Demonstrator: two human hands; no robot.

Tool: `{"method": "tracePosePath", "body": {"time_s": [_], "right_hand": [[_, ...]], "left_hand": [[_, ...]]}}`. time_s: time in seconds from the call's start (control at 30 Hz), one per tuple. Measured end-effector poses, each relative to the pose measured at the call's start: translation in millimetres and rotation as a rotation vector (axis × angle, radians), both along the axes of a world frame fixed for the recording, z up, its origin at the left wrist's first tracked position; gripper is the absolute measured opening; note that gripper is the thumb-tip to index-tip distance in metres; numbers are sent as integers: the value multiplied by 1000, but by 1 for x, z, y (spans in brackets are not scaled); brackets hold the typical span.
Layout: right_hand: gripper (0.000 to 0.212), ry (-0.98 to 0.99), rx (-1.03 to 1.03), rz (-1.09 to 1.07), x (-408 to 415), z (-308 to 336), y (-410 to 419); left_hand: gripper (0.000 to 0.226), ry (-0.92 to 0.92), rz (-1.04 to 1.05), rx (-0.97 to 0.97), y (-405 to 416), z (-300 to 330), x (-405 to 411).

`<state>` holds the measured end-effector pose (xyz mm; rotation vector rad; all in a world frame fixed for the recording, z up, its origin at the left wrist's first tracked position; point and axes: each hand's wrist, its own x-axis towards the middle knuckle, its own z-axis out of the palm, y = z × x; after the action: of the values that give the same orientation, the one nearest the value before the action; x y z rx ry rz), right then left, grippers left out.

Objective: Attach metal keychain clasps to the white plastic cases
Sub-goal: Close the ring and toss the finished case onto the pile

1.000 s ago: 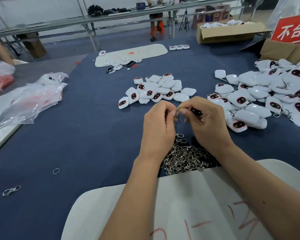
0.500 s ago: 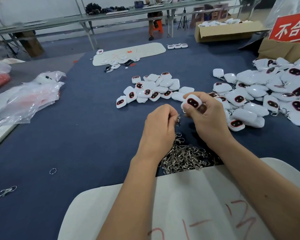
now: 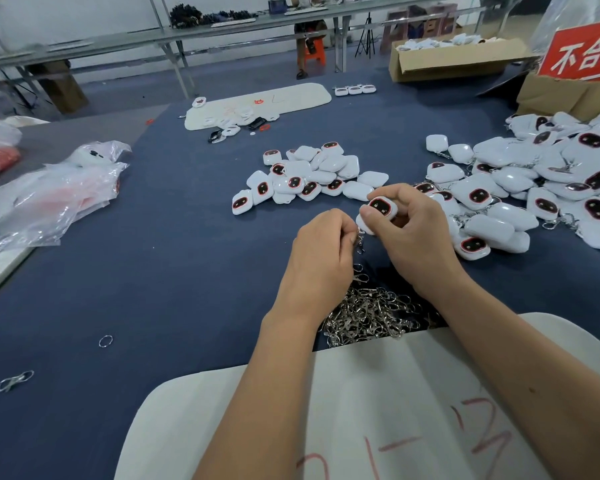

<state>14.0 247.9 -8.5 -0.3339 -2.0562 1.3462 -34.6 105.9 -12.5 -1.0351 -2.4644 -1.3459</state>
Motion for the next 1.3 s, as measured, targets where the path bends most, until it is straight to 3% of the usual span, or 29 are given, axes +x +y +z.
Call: {"method": "tracePosePath", "body": {"time_s": [0.93,1.0,1.17,1.3], "right_hand": [[15,73,125,-67,0,-4,-4],[16,49,45,-49,-1,-5,-2],[15,89,-393,83,-2,-5,4],[17,95,-497,168,-3,-3,5]], "left_hand": [[17,-10,57,-95,1,3,7],[17,-27,35,-58,1,2,5],[10,-13,-17,139,4,3,2],[8,-81,10,259,5,4,1]]}}
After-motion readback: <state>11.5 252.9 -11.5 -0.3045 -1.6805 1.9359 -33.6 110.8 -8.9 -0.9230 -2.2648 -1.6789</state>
